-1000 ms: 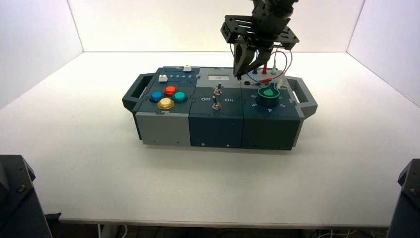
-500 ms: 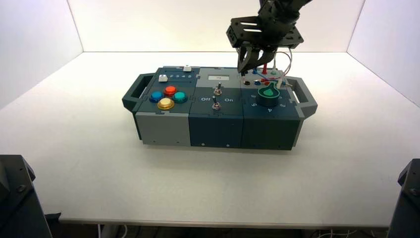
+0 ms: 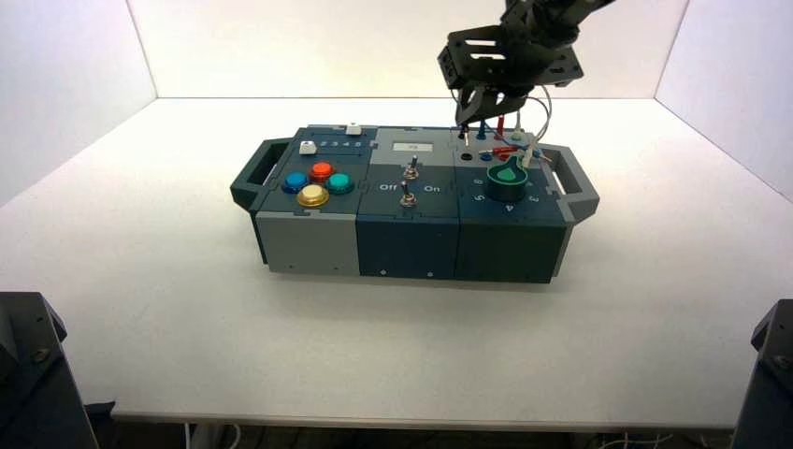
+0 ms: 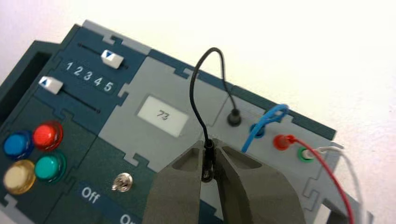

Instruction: Insert the black wire.

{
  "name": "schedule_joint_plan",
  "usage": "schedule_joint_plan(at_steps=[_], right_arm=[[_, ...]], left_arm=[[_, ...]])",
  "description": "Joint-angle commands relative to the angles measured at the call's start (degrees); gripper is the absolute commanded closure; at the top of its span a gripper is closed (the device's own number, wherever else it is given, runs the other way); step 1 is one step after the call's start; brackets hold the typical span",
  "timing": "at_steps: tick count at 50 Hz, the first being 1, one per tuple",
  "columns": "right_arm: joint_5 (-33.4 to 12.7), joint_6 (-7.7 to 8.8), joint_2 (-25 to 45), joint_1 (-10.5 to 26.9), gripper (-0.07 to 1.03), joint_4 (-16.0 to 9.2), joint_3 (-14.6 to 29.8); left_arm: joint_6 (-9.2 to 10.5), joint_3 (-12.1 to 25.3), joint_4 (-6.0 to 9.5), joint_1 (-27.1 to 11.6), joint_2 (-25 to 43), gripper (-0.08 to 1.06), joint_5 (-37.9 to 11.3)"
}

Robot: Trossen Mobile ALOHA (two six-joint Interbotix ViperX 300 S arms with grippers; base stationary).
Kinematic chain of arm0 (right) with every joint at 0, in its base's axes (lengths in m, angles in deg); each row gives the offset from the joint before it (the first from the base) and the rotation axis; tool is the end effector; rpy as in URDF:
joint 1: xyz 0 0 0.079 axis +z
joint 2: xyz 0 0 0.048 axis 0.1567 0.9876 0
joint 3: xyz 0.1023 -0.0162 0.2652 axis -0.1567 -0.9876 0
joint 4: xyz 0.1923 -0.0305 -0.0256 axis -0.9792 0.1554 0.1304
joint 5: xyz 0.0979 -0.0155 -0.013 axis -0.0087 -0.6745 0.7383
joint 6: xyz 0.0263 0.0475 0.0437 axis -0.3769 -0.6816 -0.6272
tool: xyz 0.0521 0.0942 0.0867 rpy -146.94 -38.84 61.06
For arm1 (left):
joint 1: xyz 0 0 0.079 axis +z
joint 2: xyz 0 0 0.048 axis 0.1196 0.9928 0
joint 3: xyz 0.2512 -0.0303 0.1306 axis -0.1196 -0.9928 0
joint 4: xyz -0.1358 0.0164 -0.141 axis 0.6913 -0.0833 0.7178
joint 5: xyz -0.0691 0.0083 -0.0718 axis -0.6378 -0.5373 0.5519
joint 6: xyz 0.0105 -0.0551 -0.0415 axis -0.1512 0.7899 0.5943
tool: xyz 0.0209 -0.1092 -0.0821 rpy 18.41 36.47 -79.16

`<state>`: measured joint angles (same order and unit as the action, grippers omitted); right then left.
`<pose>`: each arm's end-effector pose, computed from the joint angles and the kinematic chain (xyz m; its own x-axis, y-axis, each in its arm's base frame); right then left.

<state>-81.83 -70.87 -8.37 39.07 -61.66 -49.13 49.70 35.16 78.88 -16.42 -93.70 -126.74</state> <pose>0.3396 0.1988 0.0230 0.5463 0.3268 -0.7712 -0.3970 0.9118 0.1052 0.2136 -0.1709 0.1867 0.3710 -0.5396 -0.7557 0.4915 0.8046 -0.3332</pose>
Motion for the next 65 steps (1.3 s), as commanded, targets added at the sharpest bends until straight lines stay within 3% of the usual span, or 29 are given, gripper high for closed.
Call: schedule_joint_plan(at_steps=[1, 12, 34, 53, 65], right_arm=[[1.58, 0.09, -1.76, -0.53, 0.98, 0.18, 0.35], [2.29, 0.09, -1.67, -0.53, 0.98, 0.09, -0.09], [4.31, 0.0, -1.49, -0.18, 0.98, -0.09, -1.58], [5.62, -0.09, -0.35, 2.02, 0.98, -0.18, -0.88], [10.11, 0.0, 0.18, 2.29, 0.98, -0.18, -3.25]], left_arm=[[-0.53, -0.09, -0.62, 0.09, -0.18, 1.01, 2.02], [-1.14, -0.35, -2.02, 0.09, 0.35, 1.01, 3.16], [-3.43, -0.18, -7.21, 0.09, 1.67, 1.01, 3.25], [-3.69, -0.09, -7.29, 0.09, 3.08, 1.01, 3.25], [-3.69, -0.09, -7.29, 0.18, 3.25, 1.01, 3.25]])
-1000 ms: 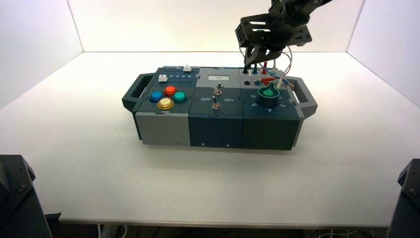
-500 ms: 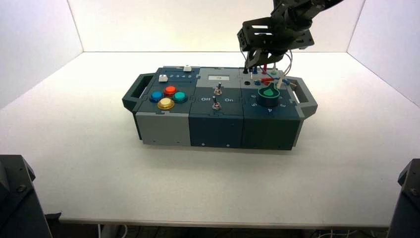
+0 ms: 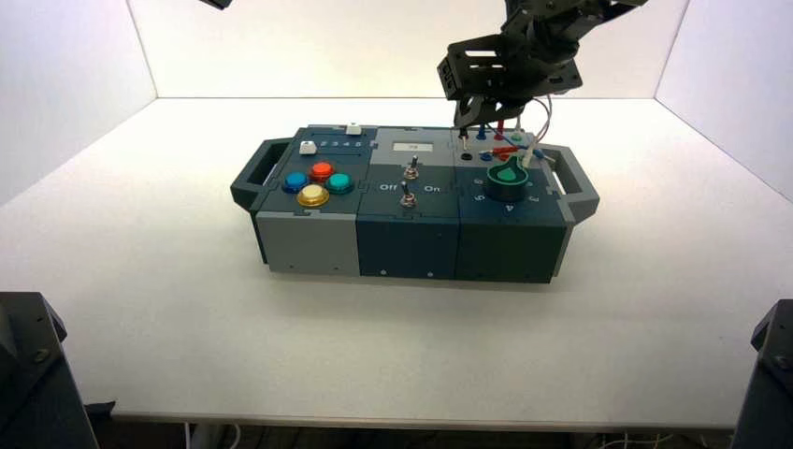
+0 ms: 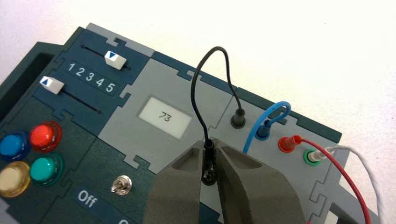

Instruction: Insert the black wire.

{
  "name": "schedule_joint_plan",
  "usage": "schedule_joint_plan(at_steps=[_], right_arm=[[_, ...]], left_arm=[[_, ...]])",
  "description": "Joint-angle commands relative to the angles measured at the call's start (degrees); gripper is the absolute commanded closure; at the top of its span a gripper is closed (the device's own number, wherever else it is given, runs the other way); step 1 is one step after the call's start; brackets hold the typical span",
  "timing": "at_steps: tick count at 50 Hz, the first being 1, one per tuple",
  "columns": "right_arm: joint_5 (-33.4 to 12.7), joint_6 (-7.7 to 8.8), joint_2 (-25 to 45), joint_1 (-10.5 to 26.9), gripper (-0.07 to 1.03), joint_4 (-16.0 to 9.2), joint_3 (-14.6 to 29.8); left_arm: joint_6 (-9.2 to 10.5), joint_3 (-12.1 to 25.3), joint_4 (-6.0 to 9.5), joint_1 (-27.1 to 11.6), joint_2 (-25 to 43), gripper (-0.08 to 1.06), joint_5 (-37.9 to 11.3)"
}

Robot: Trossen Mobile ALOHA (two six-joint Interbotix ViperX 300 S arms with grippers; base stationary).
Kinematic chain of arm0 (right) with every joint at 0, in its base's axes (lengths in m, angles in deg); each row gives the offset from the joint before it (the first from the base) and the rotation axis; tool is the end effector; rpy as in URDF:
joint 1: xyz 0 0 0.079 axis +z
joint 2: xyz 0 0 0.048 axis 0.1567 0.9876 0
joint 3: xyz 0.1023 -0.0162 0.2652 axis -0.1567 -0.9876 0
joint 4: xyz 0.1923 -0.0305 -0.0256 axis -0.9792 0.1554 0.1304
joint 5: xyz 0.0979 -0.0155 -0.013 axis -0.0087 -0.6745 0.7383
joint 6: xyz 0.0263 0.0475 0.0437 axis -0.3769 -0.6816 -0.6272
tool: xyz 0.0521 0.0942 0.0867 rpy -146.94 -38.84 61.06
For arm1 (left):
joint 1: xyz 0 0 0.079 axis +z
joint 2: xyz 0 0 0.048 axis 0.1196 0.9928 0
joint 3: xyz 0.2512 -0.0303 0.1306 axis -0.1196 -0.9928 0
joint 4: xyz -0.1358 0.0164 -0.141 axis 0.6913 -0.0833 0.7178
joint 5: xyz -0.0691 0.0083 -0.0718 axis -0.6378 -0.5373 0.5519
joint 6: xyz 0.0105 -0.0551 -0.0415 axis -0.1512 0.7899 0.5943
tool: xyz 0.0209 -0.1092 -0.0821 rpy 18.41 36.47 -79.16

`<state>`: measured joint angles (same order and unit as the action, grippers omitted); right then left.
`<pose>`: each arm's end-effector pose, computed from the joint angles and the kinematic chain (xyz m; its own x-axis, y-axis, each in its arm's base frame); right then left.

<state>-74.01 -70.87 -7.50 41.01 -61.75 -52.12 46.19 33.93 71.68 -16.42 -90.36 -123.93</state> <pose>0.3354 0.2040 0.0182 0.5933 0.3438 -0.7279 -0.4146 0.9055 0.0897 0.2273 -0.1540 0.1596 0.3868 -0.4364 -0.8124 0.5414 0.8206 -0.1830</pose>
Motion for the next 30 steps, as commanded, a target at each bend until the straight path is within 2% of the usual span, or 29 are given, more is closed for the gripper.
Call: schedule_joint_plan(at_steps=[1, 30], right_arm=[[2.37, 0.0, -0.7, 0.35, 0.98, -0.09, -0.35], [2.55, -0.09, 0.62, 0.35, 0.99, 0.0, 0.0]], left_arm=[[-0.18, 1.14, -0.09, 0.09, -0.09, 1.01, 0.35], [-0.18, 1.41, 0.0, 0.09, 0.53, 1.01, 0.26]])
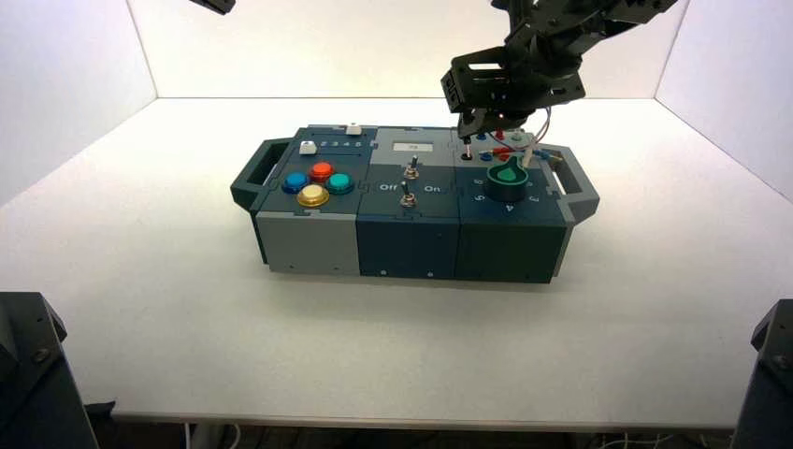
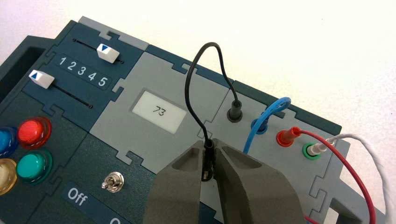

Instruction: Insert the black wire.

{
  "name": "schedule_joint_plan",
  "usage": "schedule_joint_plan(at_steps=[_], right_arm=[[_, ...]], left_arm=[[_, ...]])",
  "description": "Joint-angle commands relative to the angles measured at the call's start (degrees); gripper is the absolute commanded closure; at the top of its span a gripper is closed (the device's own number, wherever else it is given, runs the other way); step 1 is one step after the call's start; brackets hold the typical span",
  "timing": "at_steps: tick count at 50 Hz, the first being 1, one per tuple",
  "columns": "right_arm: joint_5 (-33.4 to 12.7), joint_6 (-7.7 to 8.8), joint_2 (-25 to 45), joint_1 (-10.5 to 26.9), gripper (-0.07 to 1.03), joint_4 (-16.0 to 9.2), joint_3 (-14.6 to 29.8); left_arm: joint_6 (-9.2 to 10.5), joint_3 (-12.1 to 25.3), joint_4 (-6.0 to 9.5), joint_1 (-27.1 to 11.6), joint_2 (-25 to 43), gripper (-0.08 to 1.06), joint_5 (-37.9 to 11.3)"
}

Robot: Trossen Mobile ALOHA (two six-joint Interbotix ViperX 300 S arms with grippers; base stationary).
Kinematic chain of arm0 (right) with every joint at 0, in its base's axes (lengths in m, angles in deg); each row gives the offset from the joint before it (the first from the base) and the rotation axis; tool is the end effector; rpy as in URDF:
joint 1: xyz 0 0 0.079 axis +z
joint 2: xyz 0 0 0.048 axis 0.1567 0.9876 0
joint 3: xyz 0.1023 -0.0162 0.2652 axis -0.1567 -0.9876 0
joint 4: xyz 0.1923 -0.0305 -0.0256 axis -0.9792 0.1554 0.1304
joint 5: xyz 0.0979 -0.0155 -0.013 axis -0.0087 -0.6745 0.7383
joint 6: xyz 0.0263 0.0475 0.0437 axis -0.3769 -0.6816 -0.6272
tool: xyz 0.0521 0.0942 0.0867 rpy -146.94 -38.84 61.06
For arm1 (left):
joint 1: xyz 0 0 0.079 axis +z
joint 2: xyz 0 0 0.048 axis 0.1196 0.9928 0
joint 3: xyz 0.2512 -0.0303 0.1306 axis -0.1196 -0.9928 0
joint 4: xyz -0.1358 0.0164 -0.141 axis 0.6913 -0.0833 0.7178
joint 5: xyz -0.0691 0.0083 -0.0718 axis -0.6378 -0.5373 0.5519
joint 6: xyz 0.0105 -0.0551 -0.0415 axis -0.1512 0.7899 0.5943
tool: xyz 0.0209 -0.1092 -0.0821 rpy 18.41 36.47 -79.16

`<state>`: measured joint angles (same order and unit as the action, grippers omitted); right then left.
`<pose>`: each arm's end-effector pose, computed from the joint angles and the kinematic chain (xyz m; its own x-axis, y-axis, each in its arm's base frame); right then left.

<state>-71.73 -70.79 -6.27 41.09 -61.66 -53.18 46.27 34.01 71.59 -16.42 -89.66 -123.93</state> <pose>0.3329 0.2009 0.0095 0.5968 0.3364 -0.7285 -0.4132 0.9071 0.0803 0.2281 -0.1540 0.1568 0.3791 -0.4319 -0.8184 0.5389 0.8220 -0.1842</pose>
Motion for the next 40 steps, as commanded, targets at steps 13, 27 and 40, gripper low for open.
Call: schedule_joint_plan(at_steps=[13, 27, 40], right_arm=[[0.7, 0.0, -0.79, 0.26, 0.98, 0.18, 1.14], [2.11, 0.0, -1.23, 0.26, 0.98, 0.18, 0.88], [2.02, 0.09, -0.79, 0.26, 0.98, 0.26, 1.05]], left_arm=[[-0.18, 1.32, 0.09, 0.09, -0.18, 1.01, 0.26], [0.09, 1.32, 0.18, 0.09, -0.18, 1.01, 0.26], [0.09, 1.32, 0.26, 0.09, -0.18, 1.01, 0.26]])
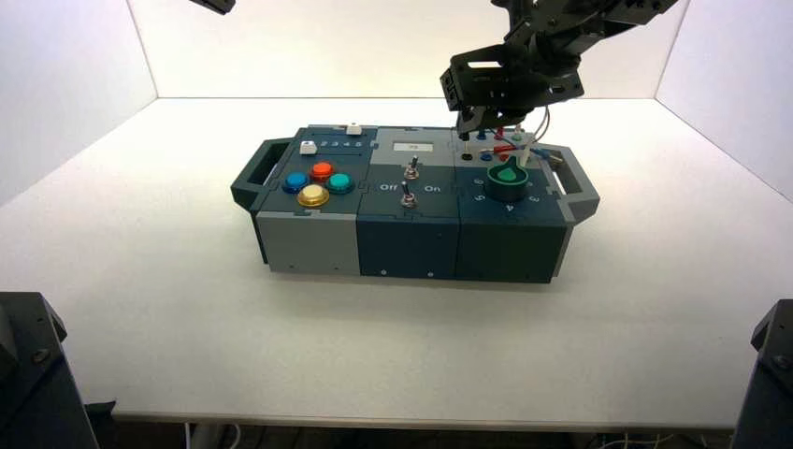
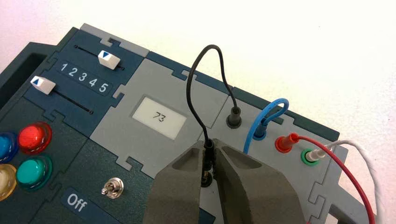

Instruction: Insert the black wire.

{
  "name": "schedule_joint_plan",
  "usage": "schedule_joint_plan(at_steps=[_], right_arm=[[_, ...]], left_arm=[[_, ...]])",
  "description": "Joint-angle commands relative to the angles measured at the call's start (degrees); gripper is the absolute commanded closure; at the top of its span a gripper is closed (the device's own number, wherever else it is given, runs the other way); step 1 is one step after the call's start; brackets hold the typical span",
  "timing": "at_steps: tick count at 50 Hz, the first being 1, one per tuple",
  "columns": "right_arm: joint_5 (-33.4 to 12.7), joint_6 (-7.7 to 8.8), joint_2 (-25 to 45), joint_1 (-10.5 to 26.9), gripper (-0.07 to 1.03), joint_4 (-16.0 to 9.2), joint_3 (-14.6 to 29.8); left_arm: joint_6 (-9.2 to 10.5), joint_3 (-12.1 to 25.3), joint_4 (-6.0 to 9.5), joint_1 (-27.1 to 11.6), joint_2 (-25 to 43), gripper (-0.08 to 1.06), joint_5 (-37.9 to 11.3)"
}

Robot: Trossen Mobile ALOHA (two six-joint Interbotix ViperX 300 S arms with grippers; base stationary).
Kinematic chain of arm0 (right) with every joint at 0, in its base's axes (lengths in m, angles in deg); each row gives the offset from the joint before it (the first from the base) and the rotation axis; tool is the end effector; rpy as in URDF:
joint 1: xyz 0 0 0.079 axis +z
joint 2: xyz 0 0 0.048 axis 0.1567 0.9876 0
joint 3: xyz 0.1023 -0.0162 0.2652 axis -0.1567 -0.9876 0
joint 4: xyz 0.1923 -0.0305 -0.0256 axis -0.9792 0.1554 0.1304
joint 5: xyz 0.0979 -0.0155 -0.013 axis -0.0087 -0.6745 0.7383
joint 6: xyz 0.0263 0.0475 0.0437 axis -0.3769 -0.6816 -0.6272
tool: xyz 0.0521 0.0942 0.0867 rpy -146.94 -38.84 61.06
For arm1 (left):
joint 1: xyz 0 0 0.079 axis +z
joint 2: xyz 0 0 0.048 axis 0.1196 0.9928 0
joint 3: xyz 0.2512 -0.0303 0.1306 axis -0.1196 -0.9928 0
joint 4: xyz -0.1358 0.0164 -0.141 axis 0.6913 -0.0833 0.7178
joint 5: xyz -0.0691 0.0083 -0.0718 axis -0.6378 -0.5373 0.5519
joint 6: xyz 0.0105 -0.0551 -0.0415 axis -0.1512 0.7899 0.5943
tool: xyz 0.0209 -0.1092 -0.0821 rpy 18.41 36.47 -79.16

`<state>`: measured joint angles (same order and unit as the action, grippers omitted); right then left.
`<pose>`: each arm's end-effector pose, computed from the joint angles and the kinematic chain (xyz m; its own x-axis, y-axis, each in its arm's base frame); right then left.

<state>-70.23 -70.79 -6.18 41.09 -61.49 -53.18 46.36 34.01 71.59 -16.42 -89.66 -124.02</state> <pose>0.3366 0.2018 0.0126 0.6143 0.3407 -0.7117 -0.4141 0.9070 0.0768 0.2278 -0.1540 0.1566 0.3777 -0.4316 -0.8192 0.5378 0.8224 -0.1854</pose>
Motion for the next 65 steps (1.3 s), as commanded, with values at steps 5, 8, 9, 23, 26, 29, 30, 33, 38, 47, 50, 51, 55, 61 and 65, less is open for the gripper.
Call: schedule_joint_plan(at_steps=[5, 8, 9, 23, 26, 29, 30, 33, 38, 47, 50, 51, 55, 61, 65], right_arm=[[0.62, 0.09, -0.62, 0.26, 0.98, 0.09, 1.05], [0.53, 0.09, -0.44, 0.26, 0.98, 0.09, 1.14], [0.53, 0.09, -0.35, 0.26, 0.98, 0.09, 1.14], [0.44, 0.0, 0.0, 0.26, 0.98, 0.09, 1.05], [0.26, 0.0, 0.18, 0.26, 0.98, 0.09, 1.05], [-0.18, 0.09, 0.09, 0.26, 0.98, 0.09, 1.14], [-0.53, 0.0, -0.09, 0.26, 0.98, 0.09, 1.14], [-1.14, 0.0, -0.35, 0.26, 0.98, 0.09, 1.14], [-1.76, 0.0, -0.35, 0.26, 0.98, 0.09, 1.14], [-1.05, 0.18, -0.35, 0.26, 0.98, 0.26, 1.14], [-0.88, 0.26, -0.35, 0.26, 0.98, 0.35, 1.23], [-0.79, 0.26, -0.44, 0.26, 0.98, 0.35, 1.23], [-0.09, 0.26, -0.62, 0.26, 0.98, 0.7, 1.14], [0.53, 0.26, -0.7, 0.26, 0.98, 0.97, 1.14], [0.79, 0.26, -0.7, 0.26, 0.98, 1.05, 1.14]], left_arm=[[0.0, 1.32, 0.26, 0.09, -0.18, 1.01, 0.26], [0.0, 1.32, 0.18, 0.09, -0.26, 1.01, 0.26], [0.0, 1.32, 0.26, 0.09, -0.18, 1.01, 0.26], [0.0, 1.49, 0.26, 0.09, -0.35, 1.01, 0.26], [0.0, 1.49, 0.26, 0.09, -0.44, 1.01, 0.26], [0.0, 1.49, 0.18, 0.09, -0.44, 1.01, 0.26], [0.0, 1.49, 0.26, 0.09, -0.44, 1.01, 0.26], [0.0, 1.58, 0.26, 0.09, -0.44, 1.01, 0.26], [0.0, 1.76, 0.18, 0.09, -0.44, 1.01, 0.18], [0.0, 1.76, 0.18, 0.09, -0.53, 1.01, 0.18], [0.0, 1.76, 0.18, 0.09, -0.44, 1.01, 0.09], [0.0, 1.76, 0.18, 0.09, -0.44, 1.01, 0.09], [0.0, 1.76, 0.18, 0.18, -0.44, 1.01, 0.09], [0.0, 1.85, 0.26, 0.09, -0.26, 1.01, 0.0], [0.0, 1.85, 0.18, 0.09, -0.18, 1.01, 0.09]])
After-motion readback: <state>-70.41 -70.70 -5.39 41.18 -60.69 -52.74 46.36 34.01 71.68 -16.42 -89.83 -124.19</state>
